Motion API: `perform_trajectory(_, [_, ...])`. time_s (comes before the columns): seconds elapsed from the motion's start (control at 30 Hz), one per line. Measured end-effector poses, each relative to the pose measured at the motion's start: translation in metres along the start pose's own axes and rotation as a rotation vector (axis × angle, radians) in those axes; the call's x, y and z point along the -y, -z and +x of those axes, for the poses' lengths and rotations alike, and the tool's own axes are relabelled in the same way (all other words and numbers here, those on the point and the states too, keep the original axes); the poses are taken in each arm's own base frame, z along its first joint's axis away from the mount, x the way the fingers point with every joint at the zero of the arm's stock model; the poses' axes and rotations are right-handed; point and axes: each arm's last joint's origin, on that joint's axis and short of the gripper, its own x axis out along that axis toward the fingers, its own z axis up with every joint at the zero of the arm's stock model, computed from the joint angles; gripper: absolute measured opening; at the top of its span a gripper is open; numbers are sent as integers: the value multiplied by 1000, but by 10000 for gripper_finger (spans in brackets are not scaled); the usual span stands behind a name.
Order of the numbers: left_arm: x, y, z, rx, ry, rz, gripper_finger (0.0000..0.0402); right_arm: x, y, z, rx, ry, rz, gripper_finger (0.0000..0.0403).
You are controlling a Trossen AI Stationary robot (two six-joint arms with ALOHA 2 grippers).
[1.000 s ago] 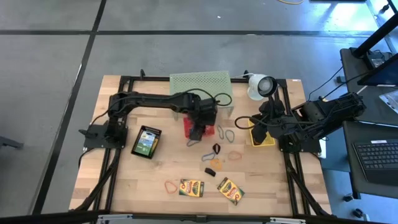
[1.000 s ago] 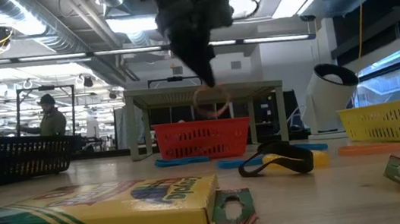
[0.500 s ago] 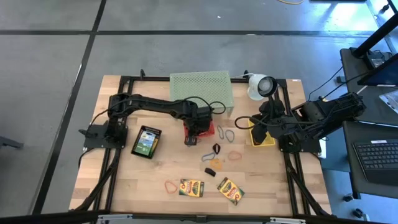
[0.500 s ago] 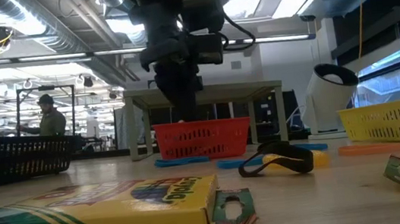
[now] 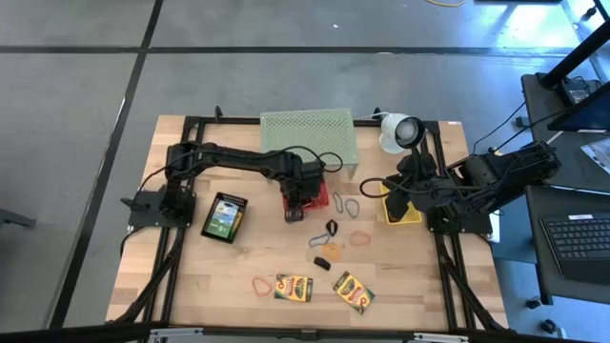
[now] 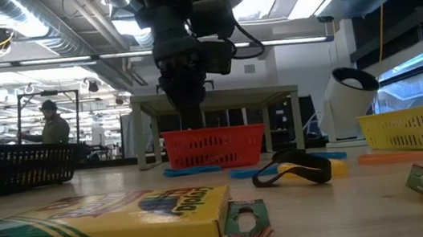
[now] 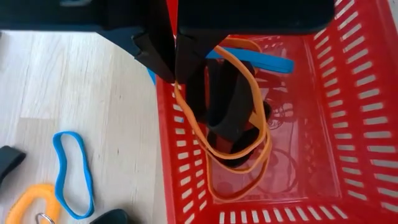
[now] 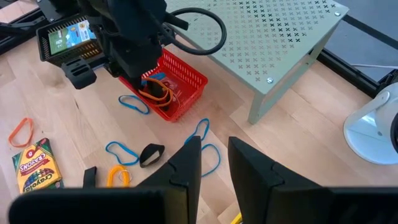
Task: Pick & Place Office Desk Supplies
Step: Put the orange rubber band into the red bin, then put the yellow crayon box into the black bin
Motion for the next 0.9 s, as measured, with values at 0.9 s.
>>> perform_trajectory(0.9, [54,-12,-32,-12,213,299,133,0,0,0,-5,0,-2,81])
